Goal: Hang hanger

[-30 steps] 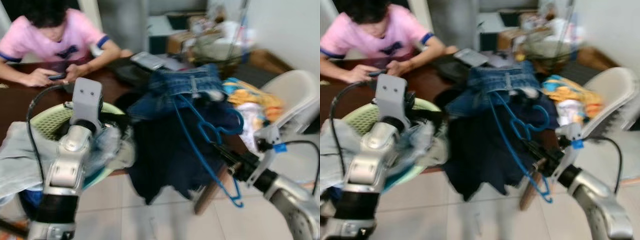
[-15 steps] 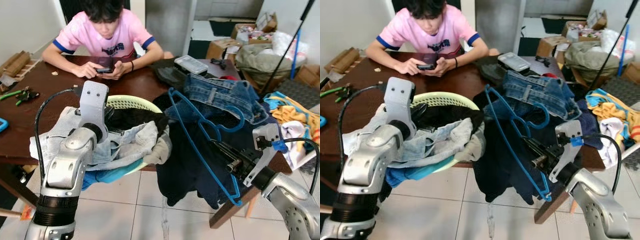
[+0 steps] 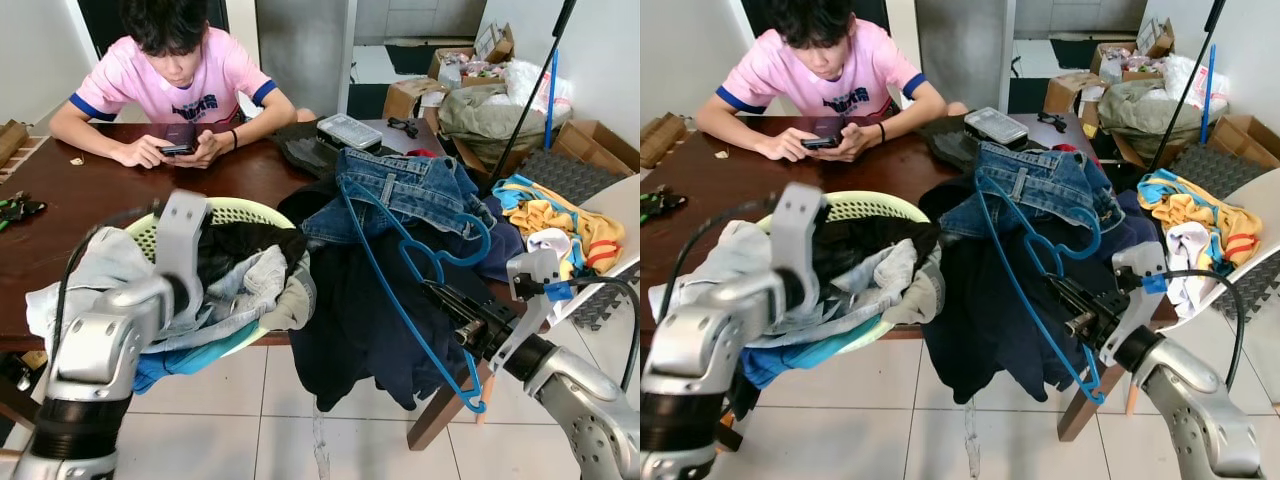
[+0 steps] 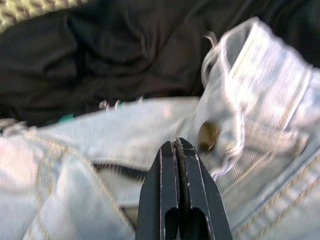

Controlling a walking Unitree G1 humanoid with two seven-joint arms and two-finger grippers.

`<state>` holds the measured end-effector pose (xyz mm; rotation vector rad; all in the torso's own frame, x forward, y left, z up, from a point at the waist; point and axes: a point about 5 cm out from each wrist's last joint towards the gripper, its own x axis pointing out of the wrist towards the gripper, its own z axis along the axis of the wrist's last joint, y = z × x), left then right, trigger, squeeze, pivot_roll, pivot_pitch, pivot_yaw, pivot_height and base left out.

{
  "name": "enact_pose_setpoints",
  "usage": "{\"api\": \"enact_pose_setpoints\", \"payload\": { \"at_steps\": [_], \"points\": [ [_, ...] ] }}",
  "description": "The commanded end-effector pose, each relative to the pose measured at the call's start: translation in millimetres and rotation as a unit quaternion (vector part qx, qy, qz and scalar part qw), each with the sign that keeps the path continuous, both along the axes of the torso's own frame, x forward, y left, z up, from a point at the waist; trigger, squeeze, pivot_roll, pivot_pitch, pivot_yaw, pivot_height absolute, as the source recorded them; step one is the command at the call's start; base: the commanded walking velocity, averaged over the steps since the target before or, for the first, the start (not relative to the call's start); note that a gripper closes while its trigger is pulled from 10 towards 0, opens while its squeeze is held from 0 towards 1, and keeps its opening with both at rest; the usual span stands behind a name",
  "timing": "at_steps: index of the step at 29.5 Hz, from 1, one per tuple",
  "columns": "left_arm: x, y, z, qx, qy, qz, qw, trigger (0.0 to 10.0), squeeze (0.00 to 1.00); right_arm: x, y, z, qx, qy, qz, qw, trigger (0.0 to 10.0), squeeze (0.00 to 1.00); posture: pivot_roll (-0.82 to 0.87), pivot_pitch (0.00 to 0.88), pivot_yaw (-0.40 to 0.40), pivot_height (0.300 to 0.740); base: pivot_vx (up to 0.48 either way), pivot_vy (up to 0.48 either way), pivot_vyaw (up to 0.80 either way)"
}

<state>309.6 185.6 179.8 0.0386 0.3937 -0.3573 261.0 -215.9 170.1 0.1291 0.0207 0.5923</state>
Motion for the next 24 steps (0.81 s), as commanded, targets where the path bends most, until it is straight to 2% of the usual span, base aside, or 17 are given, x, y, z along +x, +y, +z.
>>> {"api": "enact_pose_setpoints", "payload": {
  "at_steps": [1,3,5,13,14,20,23,24],
  "points": [
    [-2.7,3.8,-5,0.006,0.021,-0.004,1.000,10.0,0.00,-0.7,-3.1,-2,-0.002,0.002,-0.009,1.000,10.0,0.00,0.00,0.127,-0.001,0.740,0.000,0.000,0.00],
    [-9.4,-4.7,-14,-0.003,0.052,-0.050,0.997,10.0,0.00,-0.1,-1.8,-1,-0.002,0.001,-0.006,1.000,10.0,0.00,-0.01,0.122,-0.004,0.740,0.000,0.000,0.00],
    [-13.1,-10.9,-23,0.000,0.062,-0.084,0.995,10.0,0.00,0.2,-2.1,0,-0.003,0.000,-0.005,1.000,10.0,0.00,-0.01,0.121,-0.004,0.740,0.000,0.000,0.00],
    [-12.9,-10.7,-31,0.002,0.077,-0.083,0.994,9.8,0.00,-0.7,-2.4,0,-0.005,-0.001,-0.005,1.000,10.0,0.00,-0.02,0.117,-0.003,0.740,0.000,0.000,0.00],
    [-10.7,-8.2,-32,0.007,0.072,-0.073,0.995,0.0,0.00,-1.0,-2.4,0,-0.005,-0.001,-0.004,1.000,10.0,0.00,-0.02,0.115,-0.004,0.740,0.000,0.000,0.00],
    [-7.7,-4.8,-32,0.014,0.063,-0.061,0.996,0.0,0.00,-1.3,-2.3,0,-0.006,0.000,-0.004,1.000,10.0,0.00,-0.02,0.115,-0.004,0.740,0.000,0.000,0.00],
    [6.3,3.2,-16,0.047,-0.006,-0.030,0.998,0.0,0.00,-0.6,-3.3,0,-0.006,-0.001,-0.004,1.000,10.0,0.00,-0.02,0.116,-0.008,0.740,0.000,0.000,0.00],
    [6.3,3.2,-16,0.047,-0.006,-0.030,0.998,0.0,0.00,-0.6,-3.3,0,-0.006,-0.001,-0.004,1.000,10.0,0.00,-0.02,0.116,-0.008,0.740,0.000,0.000,0.00]
  ]
}}
